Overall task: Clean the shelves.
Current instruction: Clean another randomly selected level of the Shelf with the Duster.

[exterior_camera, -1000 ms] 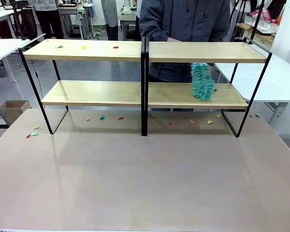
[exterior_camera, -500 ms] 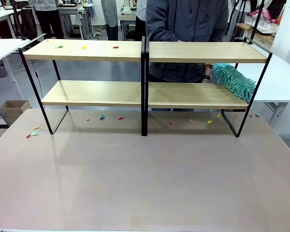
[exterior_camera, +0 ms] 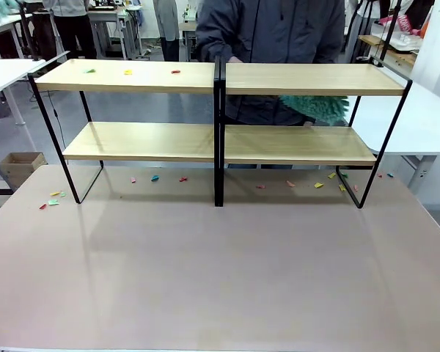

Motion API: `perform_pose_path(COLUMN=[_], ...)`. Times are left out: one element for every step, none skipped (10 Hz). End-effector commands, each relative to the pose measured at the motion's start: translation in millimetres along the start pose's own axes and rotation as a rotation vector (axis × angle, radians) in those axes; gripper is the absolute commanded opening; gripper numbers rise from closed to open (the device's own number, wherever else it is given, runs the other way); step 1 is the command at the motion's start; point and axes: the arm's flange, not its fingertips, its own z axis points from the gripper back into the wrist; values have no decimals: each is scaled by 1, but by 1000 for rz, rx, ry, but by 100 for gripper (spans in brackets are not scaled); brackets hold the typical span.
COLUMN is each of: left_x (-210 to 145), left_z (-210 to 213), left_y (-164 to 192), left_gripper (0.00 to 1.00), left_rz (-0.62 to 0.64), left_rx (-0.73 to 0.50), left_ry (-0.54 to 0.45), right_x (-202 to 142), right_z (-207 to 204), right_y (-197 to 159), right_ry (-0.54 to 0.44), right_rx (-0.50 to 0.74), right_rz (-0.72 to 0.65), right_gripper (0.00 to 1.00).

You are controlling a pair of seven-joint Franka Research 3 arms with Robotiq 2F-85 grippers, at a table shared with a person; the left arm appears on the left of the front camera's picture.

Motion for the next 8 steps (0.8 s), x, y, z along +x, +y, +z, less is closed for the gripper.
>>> perform_pose_path(left_x=[3, -1, -7, -9, -3, -3, -8, -1], left_z=[-66, -96, -117, -119, -101, -101, -126, -151], left_y=[-33, -41, -46, -49, -39, -39, -48, -46], left_gripper=[13, 13, 13, 13, 13, 13, 13, 13], left_rz=[49, 41, 30, 80, 44, 44, 48, 110], left_rx=[38, 52, 11, 40, 43, 43, 47, 79], left_ry=[56, 153, 244, 286, 191, 191, 256, 299], right_x=[0, 0, 0, 0, 0, 0, 0, 0], right_z=[0, 0, 0, 0, 0, 0, 0, 0], right_y=[0, 0, 0, 0, 0, 0, 0, 0], right_ry=[-6, -6, -6, -6, -6, -6, -6, -6], right_rx=[13, 13, 13, 13, 13, 13, 13, 13], right_rz=[3, 3, 3, 3, 3, 3, 3, 3], right_gripper=[100, 100, 100, 100, 100, 100, 100, 100])
